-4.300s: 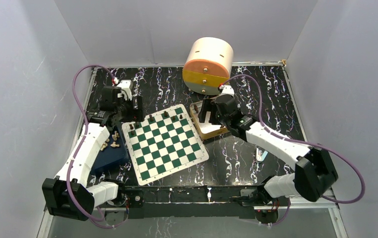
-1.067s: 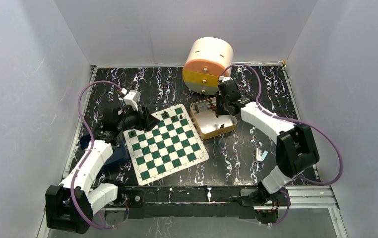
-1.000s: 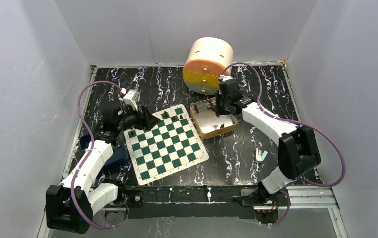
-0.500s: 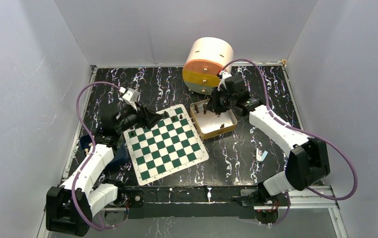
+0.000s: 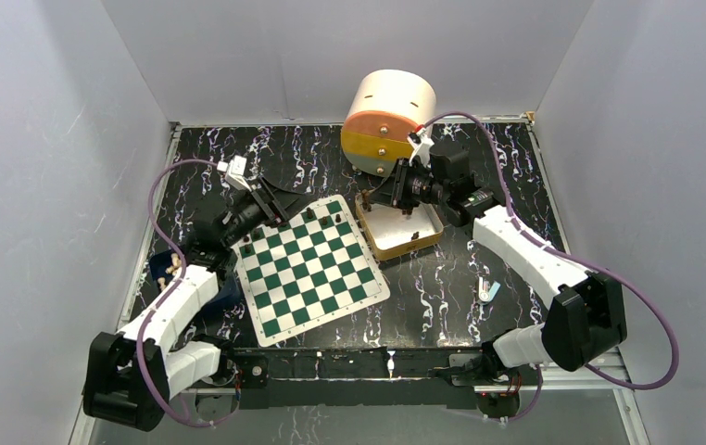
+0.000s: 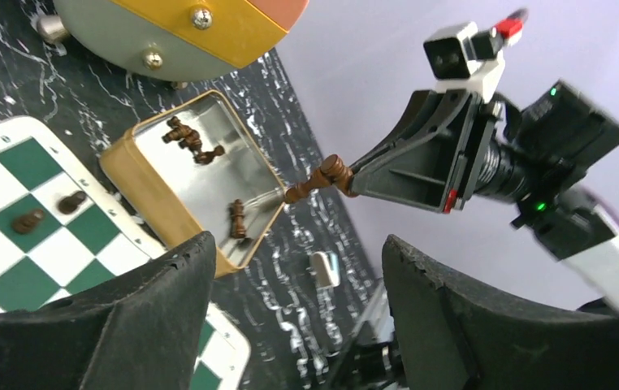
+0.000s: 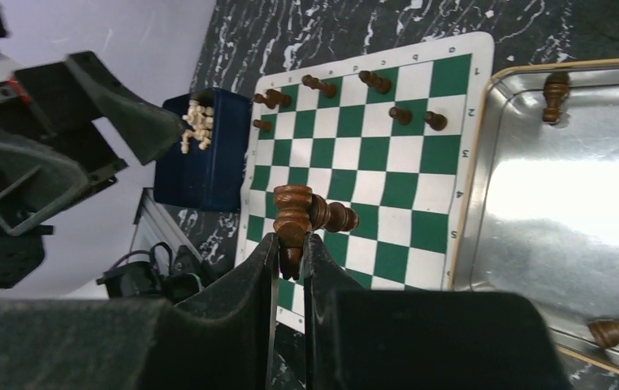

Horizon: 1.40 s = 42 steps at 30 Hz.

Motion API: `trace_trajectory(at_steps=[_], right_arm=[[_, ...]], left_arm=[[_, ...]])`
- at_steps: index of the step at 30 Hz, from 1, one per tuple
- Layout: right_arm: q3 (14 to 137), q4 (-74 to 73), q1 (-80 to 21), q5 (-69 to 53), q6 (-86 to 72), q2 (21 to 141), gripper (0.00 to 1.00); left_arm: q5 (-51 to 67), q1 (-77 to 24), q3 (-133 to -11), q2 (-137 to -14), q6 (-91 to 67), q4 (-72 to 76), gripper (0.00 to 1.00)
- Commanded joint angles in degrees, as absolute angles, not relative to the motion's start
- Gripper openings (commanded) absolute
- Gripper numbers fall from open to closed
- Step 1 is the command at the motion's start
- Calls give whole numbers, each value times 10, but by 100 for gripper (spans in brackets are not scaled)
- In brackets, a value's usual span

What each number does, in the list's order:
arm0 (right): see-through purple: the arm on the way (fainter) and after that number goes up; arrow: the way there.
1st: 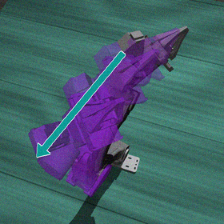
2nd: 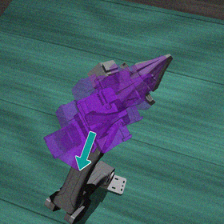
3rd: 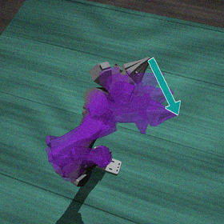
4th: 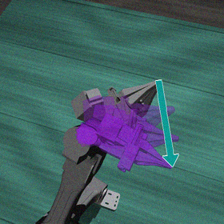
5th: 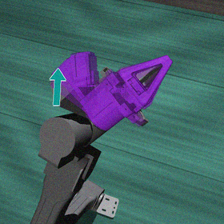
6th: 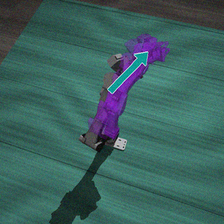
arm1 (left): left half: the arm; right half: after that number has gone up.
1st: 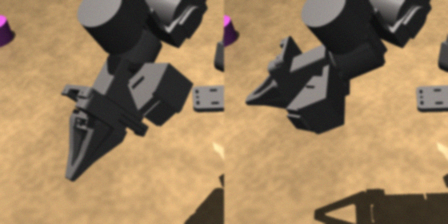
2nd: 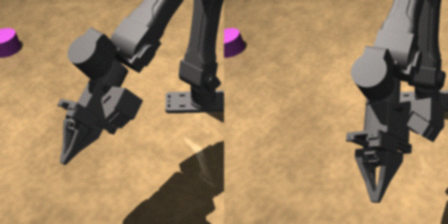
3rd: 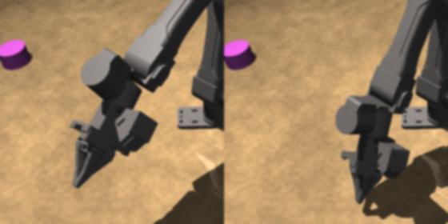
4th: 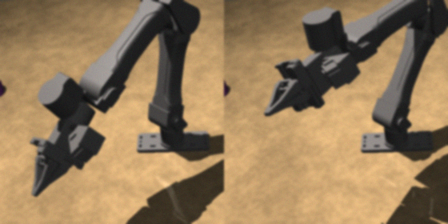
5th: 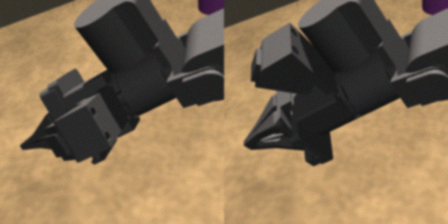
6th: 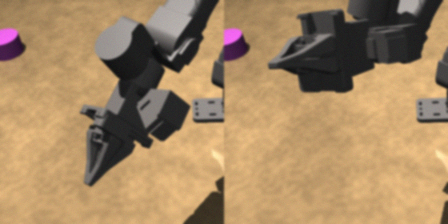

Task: Set up the chess pieces on the board
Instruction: Place the chess piece on the chessboard.

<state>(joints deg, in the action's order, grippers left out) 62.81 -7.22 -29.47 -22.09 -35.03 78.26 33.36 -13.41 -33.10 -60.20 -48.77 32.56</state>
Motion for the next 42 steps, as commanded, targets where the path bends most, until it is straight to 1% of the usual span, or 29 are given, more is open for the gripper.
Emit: trace_trajectory(at_steps=[1,10,19,28,37,42], right_arm=[[629,-5,-293,-260,-406,760,15],[622,76,-292,-290,-484,754,15],[620,149,-293,-316,-565,756,15],[610,197,-298,-340,-621,759,15],[604,216,-304,-346,-642,764,15],[597,231,-304,-350,-652,768,15]], left_arm=[[318,-150,-312,-619,-666,447,73],[264,-227,-320,-667,-762,547,84],[268,-250,-330,-745,-807,677,88],[255,-260,-330,-824,-871,839,88],[245,-271,-357,-846,-872,861,87],[241,-274,-359,-841,-872,866,85]])
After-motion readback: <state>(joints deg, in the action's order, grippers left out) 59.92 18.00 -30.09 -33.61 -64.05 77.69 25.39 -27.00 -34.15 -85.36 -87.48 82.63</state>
